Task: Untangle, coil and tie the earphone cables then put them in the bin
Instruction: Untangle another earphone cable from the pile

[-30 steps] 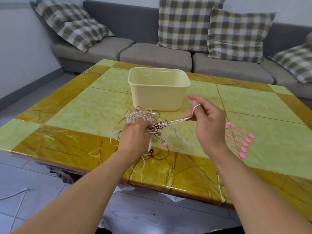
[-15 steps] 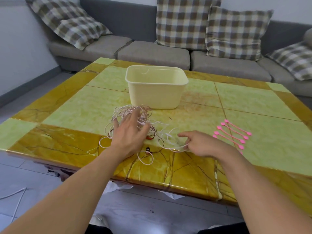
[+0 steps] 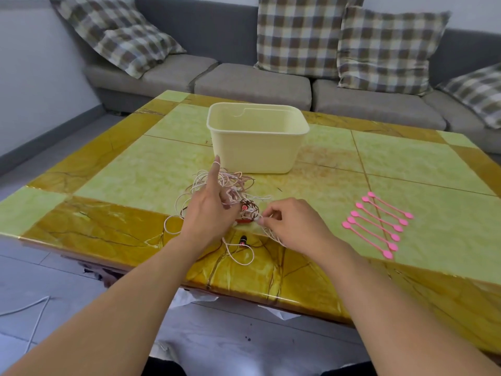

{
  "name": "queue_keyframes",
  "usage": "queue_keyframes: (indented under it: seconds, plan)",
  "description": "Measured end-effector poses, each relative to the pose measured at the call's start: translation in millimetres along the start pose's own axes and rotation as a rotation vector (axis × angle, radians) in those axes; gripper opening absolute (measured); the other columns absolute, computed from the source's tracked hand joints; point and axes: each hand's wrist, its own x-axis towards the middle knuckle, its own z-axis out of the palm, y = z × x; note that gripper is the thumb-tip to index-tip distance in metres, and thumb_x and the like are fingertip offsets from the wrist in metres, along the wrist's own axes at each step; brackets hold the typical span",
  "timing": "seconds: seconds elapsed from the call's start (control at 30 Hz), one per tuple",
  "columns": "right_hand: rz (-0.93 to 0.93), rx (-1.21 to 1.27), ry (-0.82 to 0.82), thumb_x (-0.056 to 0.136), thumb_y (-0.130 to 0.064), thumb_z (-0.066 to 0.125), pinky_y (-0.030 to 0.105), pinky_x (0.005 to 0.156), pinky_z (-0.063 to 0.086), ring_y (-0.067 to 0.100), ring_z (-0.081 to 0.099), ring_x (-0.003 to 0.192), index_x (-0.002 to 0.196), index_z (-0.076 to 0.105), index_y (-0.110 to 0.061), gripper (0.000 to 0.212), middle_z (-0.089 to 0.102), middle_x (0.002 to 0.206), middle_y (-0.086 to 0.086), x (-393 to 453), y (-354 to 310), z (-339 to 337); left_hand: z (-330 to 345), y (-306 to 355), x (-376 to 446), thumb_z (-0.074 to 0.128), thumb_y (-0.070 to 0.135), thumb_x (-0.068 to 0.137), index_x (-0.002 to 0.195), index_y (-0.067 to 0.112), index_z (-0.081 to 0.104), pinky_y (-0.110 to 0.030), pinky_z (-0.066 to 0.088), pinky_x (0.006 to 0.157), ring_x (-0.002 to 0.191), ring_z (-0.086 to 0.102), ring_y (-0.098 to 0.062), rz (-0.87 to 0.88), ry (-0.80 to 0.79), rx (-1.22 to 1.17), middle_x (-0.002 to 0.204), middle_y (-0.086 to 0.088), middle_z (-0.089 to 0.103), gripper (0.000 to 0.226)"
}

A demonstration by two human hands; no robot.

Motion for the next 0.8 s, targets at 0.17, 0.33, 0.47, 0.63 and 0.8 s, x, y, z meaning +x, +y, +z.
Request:
queue_keyframes:
  seconds: [0.17, 0.33, 0.47, 0.63, 0.8]
  plan:
    - [0.001, 0.263, 0.269, 0.093, -0.036, 0.071, 0.025, 0.076, 0.050, 0.002, 0.066, 0.082, 0.080, 0.071, -0.037, 0.013, 0.068, 0.083, -0.022, 3.1, 2.6, -21.8, -5.9, -4.7, 7.2, 0.066, 0.021, 0.095, 0.161, 0.018, 0.011, -0.035, 0.048, 0.064, 0.066, 0.060, -0.014, -0.138, 0.066, -0.082, 0.067, 0.000, 0.063, 0.086]
    - [0.181, 0.816, 0.778, 0.099, -0.021, 0.060, 0.008, 0.072, 0.040, -0.002, 0.062, 0.091, 0.091, 0.065, -0.019, 0.009, 0.071, 0.092, -0.014, 6.9, 13.4, -36.6, -15.9, -7.7, 10.3, 0.060, 0.011, 0.093, 0.162, 0.018, 0.003, -0.035, 0.045, 0.058, 0.069, 0.060, -0.020, -0.304, 0.210, -0.189, 0.066, -0.003, 0.060, 0.090]
    - [0.215, 1.436, 0.927, 0.101, -0.005, 0.047, 0.031, 0.092, 0.055, 0.020, 0.073, 0.105, 0.088, 0.048, -0.015, 0.016, 0.078, 0.093, 0.008, 6.3, 22.1, -56.2, -19.3, -10.3, 9.0, 0.056, 0.011, 0.092, 0.162, 0.017, 0.005, -0.038, 0.048, 0.062, 0.073, 0.062, -0.022, -0.368, 0.192, -0.203, 0.067, -0.002, 0.060, 0.087]
    - [0.214, 0.973, 0.432, 0.104, -0.014, 0.052, 0.033, 0.057, 0.050, 0.019, 0.062, 0.060, 0.091, 0.057, -0.015, 0.014, 0.071, 0.069, 0.004, -2.1, 24.6, -51.2, -17.4, -3.4, 4.7, 0.059, 0.015, 0.090, 0.160, 0.020, 0.016, -0.036, 0.048, 0.067, 0.074, 0.061, -0.015, -0.249, 0.158, -0.155, 0.071, 0.003, 0.062, 0.082]
    - [0.207, 0.360, 0.081, 0.098, -0.031, 0.065, 0.026, 0.060, 0.045, 0.013, 0.062, 0.068, 0.088, 0.070, -0.024, 0.013, 0.074, 0.081, -0.006, -2.0, 22.4, -24.2, -14.9, 6.5, 4.5, 0.058, 0.018, 0.090, 0.152, 0.024, 0.035, -0.044, 0.052, 0.081, 0.079, 0.062, -0.016, -0.186, 0.163, -0.162, 0.070, 0.006, 0.064, 0.067]
